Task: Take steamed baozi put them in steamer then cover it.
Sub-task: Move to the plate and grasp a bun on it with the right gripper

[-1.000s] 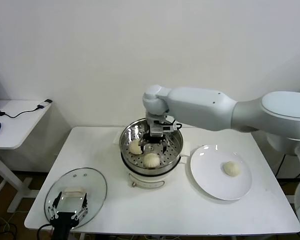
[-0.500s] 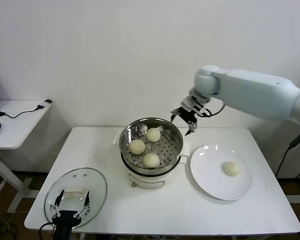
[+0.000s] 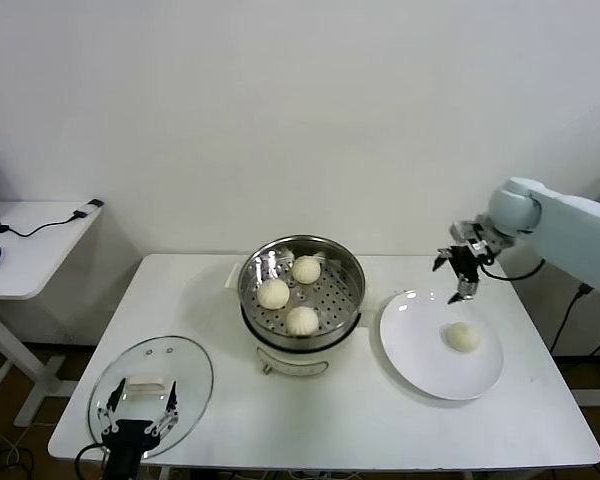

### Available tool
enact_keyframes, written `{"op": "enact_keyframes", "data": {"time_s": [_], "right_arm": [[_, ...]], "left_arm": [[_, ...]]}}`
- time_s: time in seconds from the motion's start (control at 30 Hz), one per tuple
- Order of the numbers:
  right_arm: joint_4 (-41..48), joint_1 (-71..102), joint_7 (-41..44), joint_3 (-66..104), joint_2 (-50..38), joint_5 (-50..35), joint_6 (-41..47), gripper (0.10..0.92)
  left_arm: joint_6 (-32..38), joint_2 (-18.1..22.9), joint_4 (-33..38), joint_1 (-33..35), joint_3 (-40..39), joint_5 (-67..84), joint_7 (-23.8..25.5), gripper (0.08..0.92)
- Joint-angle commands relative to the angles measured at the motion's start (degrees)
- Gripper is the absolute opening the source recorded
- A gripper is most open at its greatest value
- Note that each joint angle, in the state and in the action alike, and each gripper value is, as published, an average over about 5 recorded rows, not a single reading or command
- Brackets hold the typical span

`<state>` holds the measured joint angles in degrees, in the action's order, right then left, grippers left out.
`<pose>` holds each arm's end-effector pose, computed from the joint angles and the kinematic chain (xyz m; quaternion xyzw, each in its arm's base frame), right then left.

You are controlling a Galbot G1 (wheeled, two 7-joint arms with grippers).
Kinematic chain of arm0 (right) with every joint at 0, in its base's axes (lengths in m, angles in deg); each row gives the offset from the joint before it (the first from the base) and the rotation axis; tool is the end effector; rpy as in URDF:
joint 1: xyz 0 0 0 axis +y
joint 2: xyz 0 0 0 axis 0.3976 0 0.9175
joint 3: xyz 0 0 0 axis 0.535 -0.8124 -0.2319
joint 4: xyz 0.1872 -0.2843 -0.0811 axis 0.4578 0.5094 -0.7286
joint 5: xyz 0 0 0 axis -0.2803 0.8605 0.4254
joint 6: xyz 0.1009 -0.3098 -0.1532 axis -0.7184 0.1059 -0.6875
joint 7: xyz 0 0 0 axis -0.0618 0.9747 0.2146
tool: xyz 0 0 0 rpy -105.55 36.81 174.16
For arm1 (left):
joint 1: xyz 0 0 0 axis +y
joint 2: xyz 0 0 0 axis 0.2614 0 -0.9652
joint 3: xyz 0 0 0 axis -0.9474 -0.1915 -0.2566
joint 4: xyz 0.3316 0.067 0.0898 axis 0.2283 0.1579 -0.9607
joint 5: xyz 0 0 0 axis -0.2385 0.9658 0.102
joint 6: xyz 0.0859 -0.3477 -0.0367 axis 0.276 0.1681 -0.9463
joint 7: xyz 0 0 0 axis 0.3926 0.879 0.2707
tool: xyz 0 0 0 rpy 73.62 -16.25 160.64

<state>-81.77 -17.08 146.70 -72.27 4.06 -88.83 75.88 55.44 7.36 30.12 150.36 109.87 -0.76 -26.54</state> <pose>0.5593 -0.1928 -0.1260 0.5120 -0.5424 0.5299 0.4035 0.0969 0.0689 -0.3388 0.0380 -0.9873 -0.1138 0.1040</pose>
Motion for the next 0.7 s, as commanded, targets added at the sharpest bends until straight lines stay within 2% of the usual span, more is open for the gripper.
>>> {"op": "enact_keyframes", "data": {"time_s": [0.03, 0.7], "right_arm": [[5.4, 16.5, 1.3, 13.2, -4.3, 8.1, 2.8, 0.823], [13.6, 23.1, -0.1, 18.9, 3.9, 13.4, 1.3, 0.823]], "left_arm": [[-0.2, 0.1, 0.0, 0.0, 0.0, -0.3, 0.0, 0.823], [-0.1, 0.5, -1.1, 0.2, 0.0, -1.1, 0.0, 0.823]]}}
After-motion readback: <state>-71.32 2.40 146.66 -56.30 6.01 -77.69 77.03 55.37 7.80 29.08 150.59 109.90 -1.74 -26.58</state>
